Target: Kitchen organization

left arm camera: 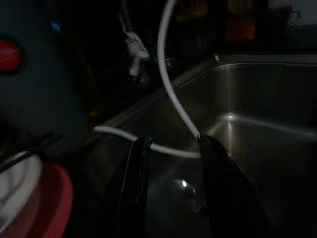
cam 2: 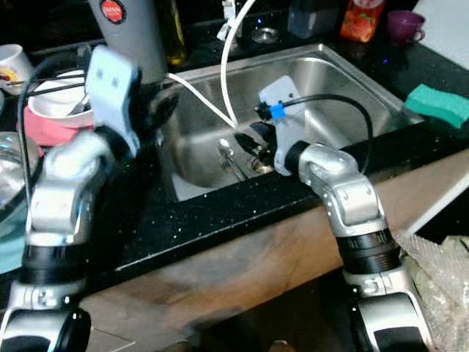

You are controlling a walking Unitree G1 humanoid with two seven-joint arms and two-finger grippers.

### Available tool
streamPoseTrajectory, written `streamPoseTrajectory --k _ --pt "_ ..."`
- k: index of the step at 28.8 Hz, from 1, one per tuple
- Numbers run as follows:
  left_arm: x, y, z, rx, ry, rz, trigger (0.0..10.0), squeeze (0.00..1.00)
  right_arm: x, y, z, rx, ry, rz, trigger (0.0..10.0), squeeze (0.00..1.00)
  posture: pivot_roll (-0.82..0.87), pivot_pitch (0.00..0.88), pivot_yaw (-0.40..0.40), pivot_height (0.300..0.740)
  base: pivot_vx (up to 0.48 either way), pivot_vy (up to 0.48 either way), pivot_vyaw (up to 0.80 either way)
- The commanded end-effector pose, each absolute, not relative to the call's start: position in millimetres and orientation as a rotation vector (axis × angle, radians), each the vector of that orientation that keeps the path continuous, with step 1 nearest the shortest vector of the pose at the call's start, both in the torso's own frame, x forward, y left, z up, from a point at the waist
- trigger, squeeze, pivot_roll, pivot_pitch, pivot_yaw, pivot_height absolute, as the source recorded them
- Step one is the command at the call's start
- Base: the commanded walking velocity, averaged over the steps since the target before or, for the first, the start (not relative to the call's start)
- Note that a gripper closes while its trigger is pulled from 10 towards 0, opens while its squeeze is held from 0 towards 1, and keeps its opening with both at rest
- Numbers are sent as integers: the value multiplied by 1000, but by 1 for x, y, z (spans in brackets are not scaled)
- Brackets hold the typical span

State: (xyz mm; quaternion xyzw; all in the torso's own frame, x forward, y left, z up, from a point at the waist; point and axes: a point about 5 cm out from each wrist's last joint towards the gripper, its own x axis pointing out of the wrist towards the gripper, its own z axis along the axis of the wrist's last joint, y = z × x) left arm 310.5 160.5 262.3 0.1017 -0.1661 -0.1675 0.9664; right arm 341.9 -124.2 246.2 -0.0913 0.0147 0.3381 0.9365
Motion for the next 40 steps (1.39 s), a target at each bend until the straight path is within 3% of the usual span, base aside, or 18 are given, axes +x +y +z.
streamPoseTrajectory --k 1,11,19,29,33,39,40 --pt "296 168 266 170 -405 -299 10000 0 343 -121 247 -187 24 706 10000 0 55 117 -31 740 0 0 0" --pt "260 186 238 97 -352 -186 10000 0 344 -117 247 -187 18 723 10000 0 52 115 -37 740 0 0 0" --pt "261 187 244 137 -334 -114 10000 0 344 -116 247 -187 17 727 10000 0 54 112 -39 740 0 0 0" --pt "250 166 244 213 -312 -310 10000 0 344 -116 247 -188 15 727 10000 0 52 105 -37 740 0 0 0" --pt "241 158 225 455 -164 -460 10000 0 343 -117 247 -189 15 728 10000 0 53 101 -35 740 0 0 0" --pt "243 175 217 561 -60 -363 10000 0 343 -116 247 -188 14 730 10000 0 57 97 -36 740 0 0 0" --pt "243 182 215 660 -11 -346 10000 0 343 -116 247 -188 13 733 10000 0 59 95 -37 740 0 0 0"
